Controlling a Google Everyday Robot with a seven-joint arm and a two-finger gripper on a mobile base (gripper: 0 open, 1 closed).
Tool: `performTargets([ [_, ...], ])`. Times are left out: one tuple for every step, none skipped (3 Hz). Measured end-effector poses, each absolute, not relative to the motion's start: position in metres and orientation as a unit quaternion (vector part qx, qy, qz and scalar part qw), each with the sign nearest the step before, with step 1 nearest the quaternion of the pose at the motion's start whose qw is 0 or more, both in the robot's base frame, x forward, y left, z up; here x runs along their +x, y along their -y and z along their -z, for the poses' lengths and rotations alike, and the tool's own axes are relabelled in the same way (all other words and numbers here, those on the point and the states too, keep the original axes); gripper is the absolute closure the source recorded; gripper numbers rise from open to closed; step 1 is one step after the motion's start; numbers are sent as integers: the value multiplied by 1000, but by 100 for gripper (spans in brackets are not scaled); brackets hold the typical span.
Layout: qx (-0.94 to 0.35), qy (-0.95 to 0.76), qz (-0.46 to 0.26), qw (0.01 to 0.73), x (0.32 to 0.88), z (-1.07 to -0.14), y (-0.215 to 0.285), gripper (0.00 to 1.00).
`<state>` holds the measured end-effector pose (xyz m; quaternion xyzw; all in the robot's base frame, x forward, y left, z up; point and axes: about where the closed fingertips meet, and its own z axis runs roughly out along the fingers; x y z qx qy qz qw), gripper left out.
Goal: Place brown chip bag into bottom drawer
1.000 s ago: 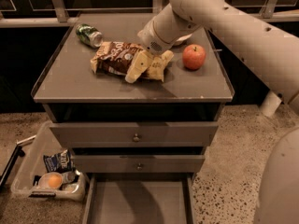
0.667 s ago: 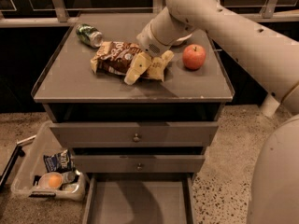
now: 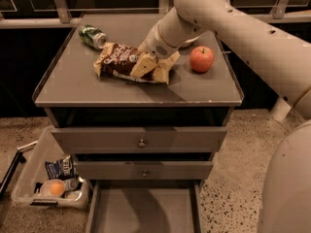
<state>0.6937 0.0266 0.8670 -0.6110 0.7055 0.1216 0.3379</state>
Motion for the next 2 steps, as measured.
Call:
performTargets([
  [-611,-706,-122,338,694,-867,-27,65],
  [-611,-706,-122,338,694,-867,-27,88],
])
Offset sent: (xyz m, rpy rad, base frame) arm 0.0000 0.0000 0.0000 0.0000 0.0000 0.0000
